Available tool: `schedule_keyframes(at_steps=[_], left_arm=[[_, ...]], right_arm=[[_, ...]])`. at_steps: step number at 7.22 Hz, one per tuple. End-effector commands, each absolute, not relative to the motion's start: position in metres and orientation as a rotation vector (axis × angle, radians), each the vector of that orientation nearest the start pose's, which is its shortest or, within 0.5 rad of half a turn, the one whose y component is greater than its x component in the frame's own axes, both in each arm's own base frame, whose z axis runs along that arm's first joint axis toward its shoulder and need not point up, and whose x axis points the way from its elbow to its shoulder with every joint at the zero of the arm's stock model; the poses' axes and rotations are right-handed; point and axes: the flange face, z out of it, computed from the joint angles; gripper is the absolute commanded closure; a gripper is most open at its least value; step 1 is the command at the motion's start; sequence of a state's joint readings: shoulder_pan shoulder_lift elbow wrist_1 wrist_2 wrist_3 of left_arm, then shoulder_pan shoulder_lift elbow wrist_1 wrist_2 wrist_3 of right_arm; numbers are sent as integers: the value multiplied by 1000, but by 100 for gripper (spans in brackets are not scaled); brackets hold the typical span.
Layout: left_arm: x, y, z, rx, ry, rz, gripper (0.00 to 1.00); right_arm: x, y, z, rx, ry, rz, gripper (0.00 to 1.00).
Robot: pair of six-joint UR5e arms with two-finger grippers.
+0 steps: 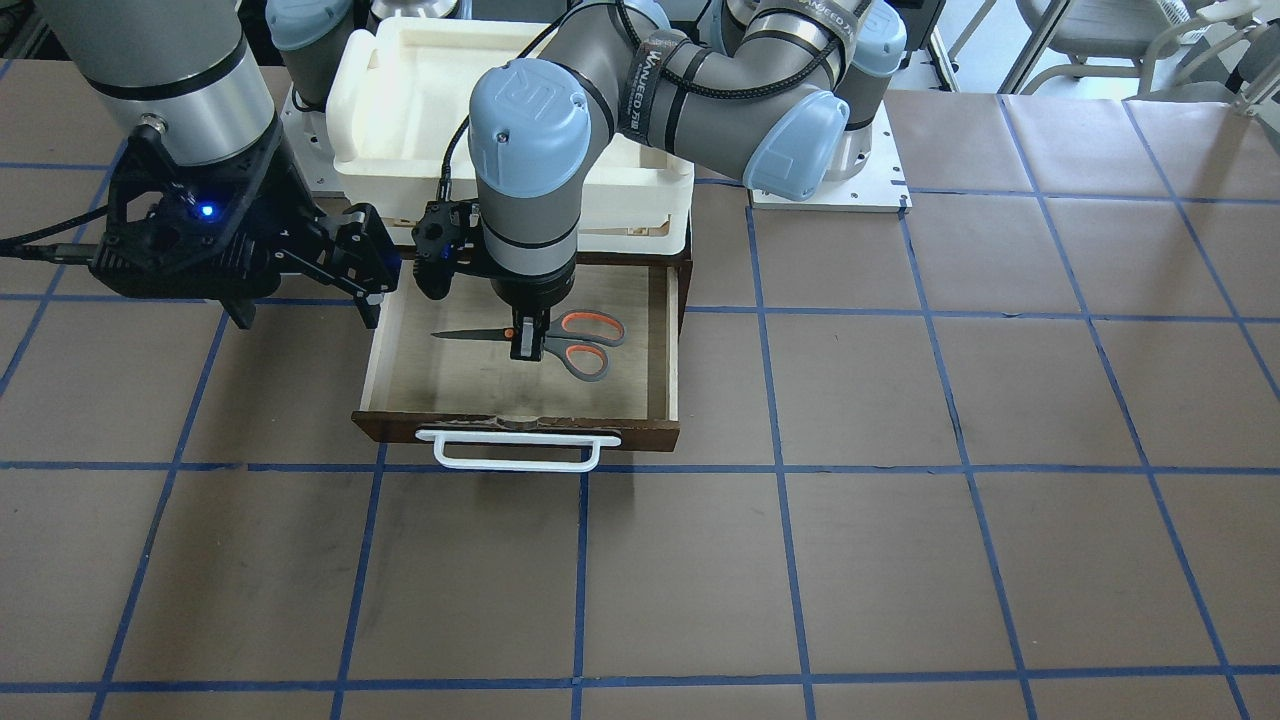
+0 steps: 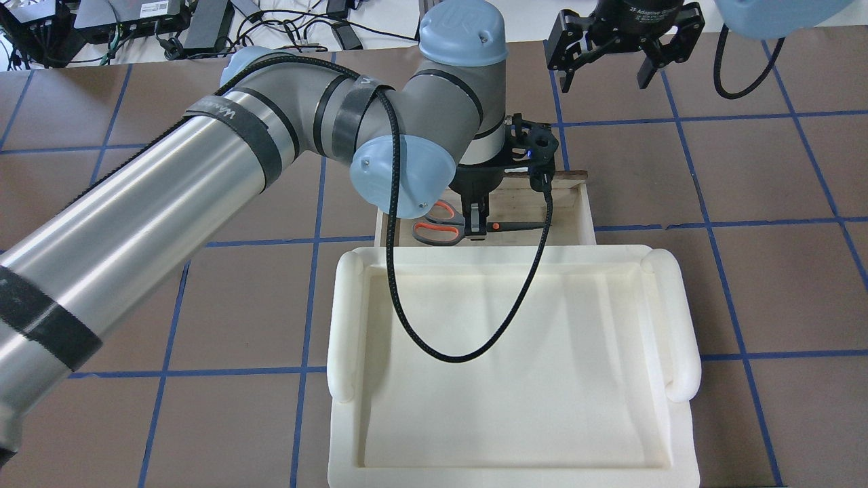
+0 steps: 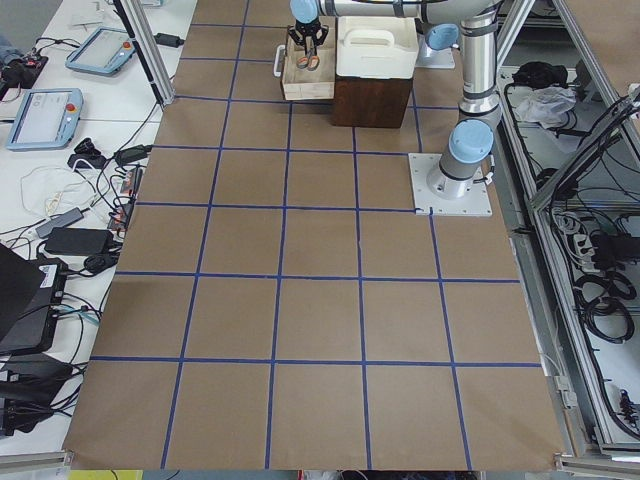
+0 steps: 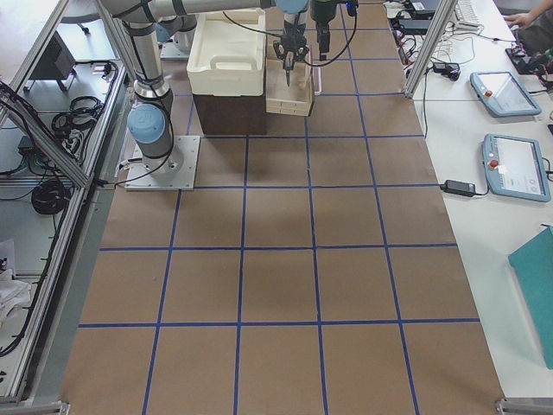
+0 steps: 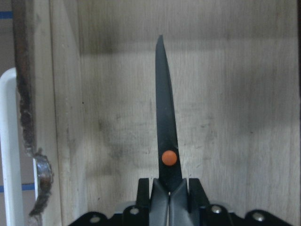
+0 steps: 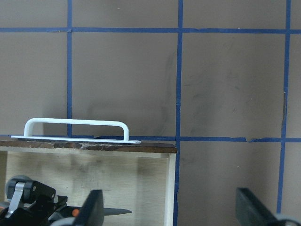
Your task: Place scissors in drawer with both arms
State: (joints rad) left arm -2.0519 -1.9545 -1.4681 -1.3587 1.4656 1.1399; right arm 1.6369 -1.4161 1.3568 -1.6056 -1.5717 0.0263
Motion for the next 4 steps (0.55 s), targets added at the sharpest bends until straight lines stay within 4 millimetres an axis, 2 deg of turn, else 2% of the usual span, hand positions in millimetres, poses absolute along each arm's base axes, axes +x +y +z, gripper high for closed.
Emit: schedule_keyframes(at_steps=[1,2,3,4], left_arm=[[-423,-482,331,-2180,-2071,-79,100],[-426,-477,330,-2192,-2063,-89,93],[-428,-473,328,-2198,-2056,-99,72],[-429,-470,332,-2202,-2053,-88,57]], right_arm=[[164,-554,523,-80,3161,-178,0],[162,-547,532,-83,3182,-203,0],[163,-543,537,-81,3169,-207,0],[164,-542,534,-69,3168,-199,0]])
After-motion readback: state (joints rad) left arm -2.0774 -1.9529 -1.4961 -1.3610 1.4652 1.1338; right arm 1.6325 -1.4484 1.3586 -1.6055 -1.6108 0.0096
